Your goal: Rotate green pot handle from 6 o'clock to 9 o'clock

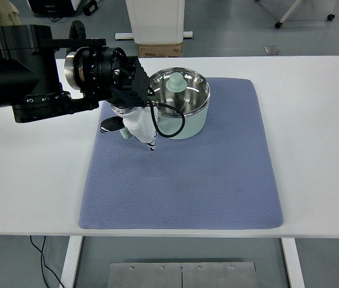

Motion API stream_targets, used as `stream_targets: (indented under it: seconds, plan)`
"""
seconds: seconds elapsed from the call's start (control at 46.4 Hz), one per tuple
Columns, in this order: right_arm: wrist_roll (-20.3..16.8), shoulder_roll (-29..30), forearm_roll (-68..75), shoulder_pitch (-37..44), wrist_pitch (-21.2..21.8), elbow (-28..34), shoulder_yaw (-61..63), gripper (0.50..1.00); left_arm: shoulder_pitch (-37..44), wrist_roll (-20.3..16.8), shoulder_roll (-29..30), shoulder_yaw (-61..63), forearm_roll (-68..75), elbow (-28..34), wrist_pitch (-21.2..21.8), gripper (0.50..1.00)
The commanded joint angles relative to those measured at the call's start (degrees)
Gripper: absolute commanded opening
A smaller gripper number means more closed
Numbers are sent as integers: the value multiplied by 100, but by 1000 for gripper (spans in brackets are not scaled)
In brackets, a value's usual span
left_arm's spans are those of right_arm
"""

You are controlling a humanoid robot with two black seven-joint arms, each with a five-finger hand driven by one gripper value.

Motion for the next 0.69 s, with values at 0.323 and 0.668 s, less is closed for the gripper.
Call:
stream_targets:
  seconds: [0.323, 0.668]
  plan:
    - [0, 0, -2, 0, 0, 0, 0, 1000, -51, 0, -80, 436, -1, -22, 0, 1000]
    - [0, 0, -2, 0, 0, 0, 0, 1000, -103, 0, -80, 472, -1, -4, 0, 1000]
